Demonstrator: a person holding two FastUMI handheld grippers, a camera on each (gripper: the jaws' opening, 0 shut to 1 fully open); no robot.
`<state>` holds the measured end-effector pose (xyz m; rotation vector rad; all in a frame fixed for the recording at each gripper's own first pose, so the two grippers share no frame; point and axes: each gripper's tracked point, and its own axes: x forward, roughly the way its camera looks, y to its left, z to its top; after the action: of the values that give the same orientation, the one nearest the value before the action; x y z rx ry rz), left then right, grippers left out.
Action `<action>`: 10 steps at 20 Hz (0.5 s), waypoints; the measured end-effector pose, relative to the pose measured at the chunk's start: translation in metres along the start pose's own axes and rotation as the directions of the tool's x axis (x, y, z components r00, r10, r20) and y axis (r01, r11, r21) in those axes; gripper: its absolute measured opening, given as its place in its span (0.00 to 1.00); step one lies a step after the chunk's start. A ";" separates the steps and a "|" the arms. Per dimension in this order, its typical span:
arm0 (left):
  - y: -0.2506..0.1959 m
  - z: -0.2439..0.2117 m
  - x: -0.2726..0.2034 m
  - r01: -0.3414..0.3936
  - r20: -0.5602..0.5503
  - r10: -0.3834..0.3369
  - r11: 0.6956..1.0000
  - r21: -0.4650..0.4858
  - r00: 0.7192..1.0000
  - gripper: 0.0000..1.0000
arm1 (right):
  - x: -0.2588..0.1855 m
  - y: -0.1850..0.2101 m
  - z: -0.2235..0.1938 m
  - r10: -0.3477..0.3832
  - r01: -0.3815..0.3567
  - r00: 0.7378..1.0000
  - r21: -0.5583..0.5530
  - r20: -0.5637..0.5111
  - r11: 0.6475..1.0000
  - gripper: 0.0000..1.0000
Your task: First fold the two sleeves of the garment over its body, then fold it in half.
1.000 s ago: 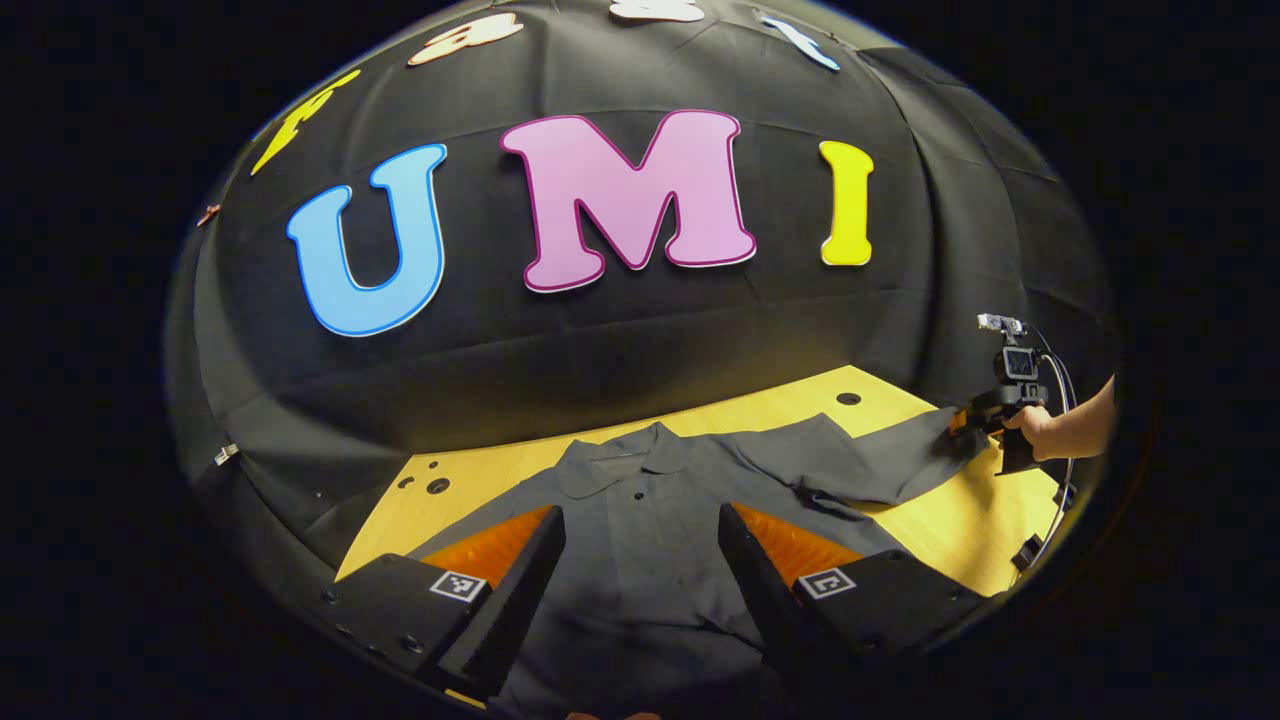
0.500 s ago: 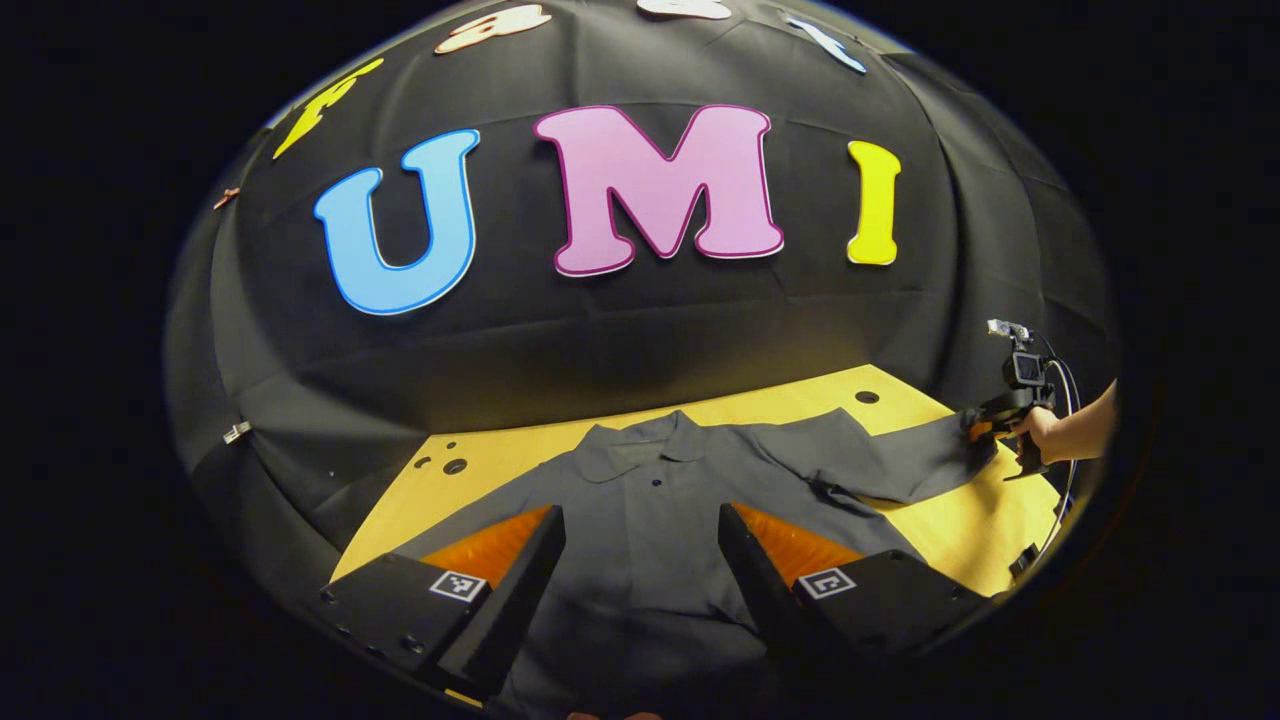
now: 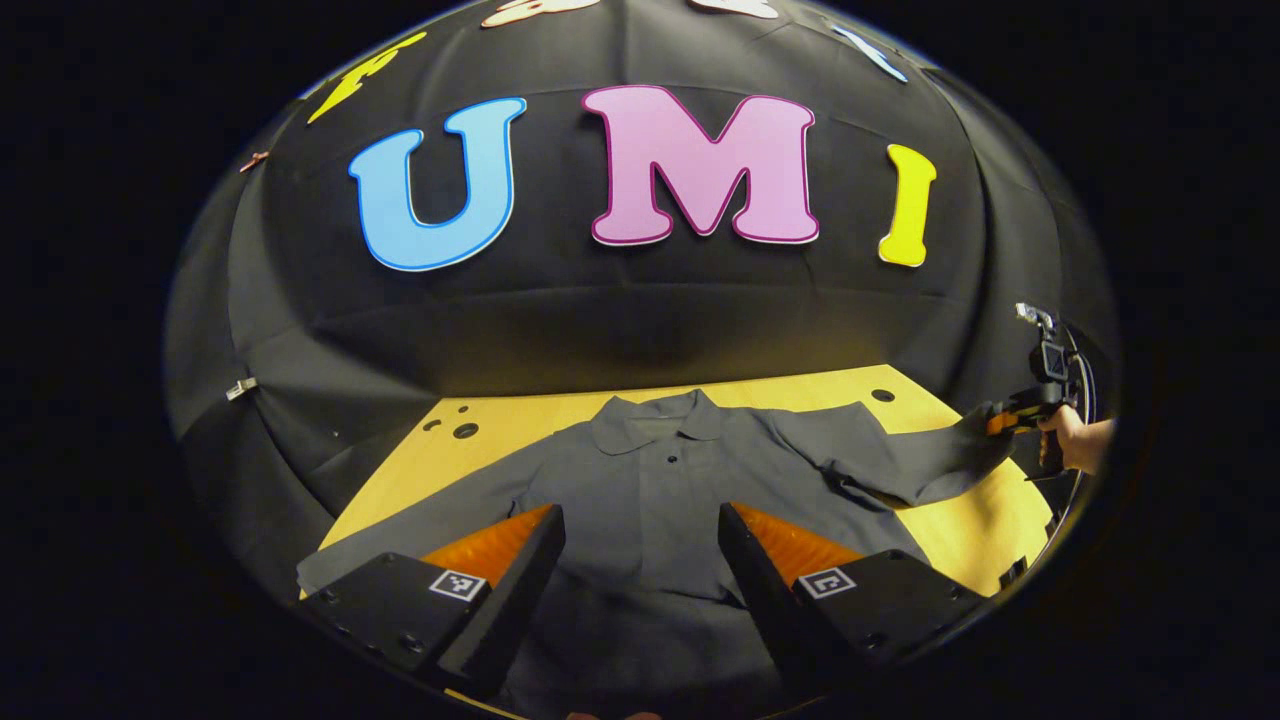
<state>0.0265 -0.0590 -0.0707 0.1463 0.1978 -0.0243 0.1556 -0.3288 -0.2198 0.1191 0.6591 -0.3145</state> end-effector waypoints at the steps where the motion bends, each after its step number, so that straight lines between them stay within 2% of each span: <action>1: 0.002 0.001 -0.003 0.000 0.011 0.000 1.000 0.004 1.000 0.98 | -0.006 0.008 0.003 0.011 -0.010 1.000 -0.025 0.009 1.000 0.06; 10: 0.043 -0.012 -0.026 -0.070 0.016 0.070 0.997 -0.037 0.997 0.98 | -0.080 0.049 0.057 0.139 -0.119 0.982 -0.150 0.126 0.981 0.06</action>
<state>0.0003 -0.0142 -0.0708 0.1169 0.1757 0.0477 0.1451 -0.2743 -0.1253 0.0038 0.5335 -0.1479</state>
